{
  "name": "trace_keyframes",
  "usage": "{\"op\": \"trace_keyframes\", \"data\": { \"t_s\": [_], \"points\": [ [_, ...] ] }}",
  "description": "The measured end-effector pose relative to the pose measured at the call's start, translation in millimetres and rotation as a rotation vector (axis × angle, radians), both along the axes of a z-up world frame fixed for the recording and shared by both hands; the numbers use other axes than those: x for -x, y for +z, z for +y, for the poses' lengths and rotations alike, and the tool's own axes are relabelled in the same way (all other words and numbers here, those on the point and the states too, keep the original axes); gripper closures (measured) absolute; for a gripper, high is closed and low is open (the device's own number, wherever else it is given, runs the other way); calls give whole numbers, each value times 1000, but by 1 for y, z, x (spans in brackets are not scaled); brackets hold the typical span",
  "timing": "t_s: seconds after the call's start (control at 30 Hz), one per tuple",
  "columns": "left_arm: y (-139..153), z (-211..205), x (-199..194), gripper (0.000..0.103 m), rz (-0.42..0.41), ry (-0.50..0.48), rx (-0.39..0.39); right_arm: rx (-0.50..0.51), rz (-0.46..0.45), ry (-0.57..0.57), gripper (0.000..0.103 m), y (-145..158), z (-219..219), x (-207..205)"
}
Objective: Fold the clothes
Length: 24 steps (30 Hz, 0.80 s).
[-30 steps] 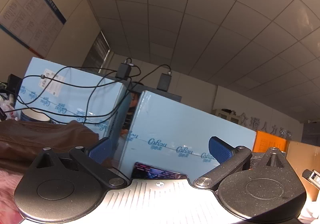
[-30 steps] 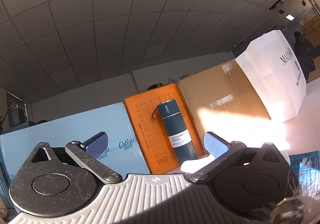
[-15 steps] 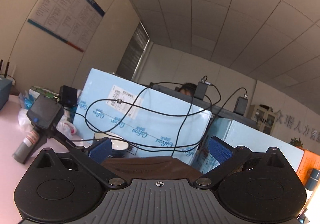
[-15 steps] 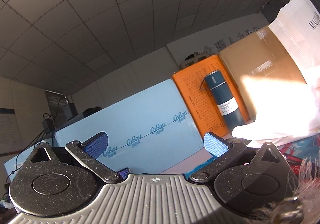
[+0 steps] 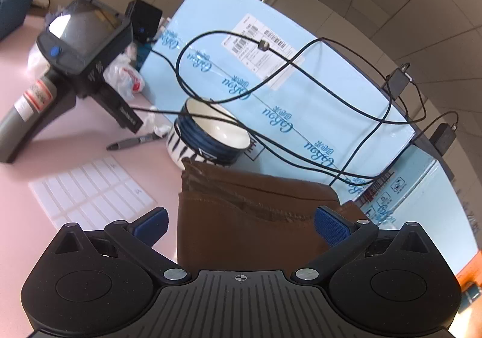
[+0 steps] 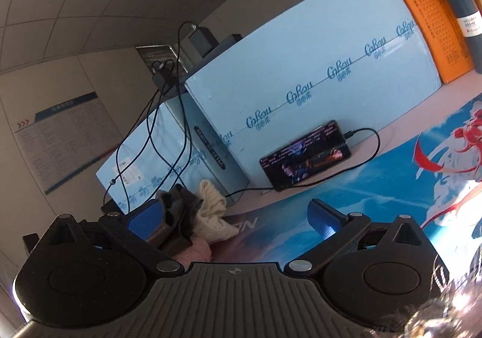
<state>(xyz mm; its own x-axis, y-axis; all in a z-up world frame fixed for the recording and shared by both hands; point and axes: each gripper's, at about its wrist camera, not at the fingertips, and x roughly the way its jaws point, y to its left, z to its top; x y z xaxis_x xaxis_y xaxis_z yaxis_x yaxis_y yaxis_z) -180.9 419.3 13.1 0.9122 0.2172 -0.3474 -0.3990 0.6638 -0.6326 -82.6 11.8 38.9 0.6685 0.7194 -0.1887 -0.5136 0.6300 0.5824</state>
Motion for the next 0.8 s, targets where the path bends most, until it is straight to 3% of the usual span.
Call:
{"op": "trace_keyframes", "data": {
  "t_s": [0.1,0.23,0.43,0.57,0.67,0.7,0.8],
  "points": [
    [-15,13,8,0,-38,-59,95,18,54,92,0,-4,36,-10],
    [-19,10,4,0,-53,-219,97,2,88,191,0,-5,86,-23],
    [-20,9,15,0,-232,-343,152,-37,200,233,0,-12,139,-49],
    [-18,9,23,0,-367,-417,188,-88,189,216,0,-10,150,-51],
    [-18,5,20,0,-355,-432,186,-148,144,225,9,-7,149,-50],
    [-18,3,17,0,-326,-427,175,-165,136,231,15,-6,149,-49],
    [-20,0,6,0,-233,-426,167,-154,99,226,19,-5,151,-46]
  ]
}}
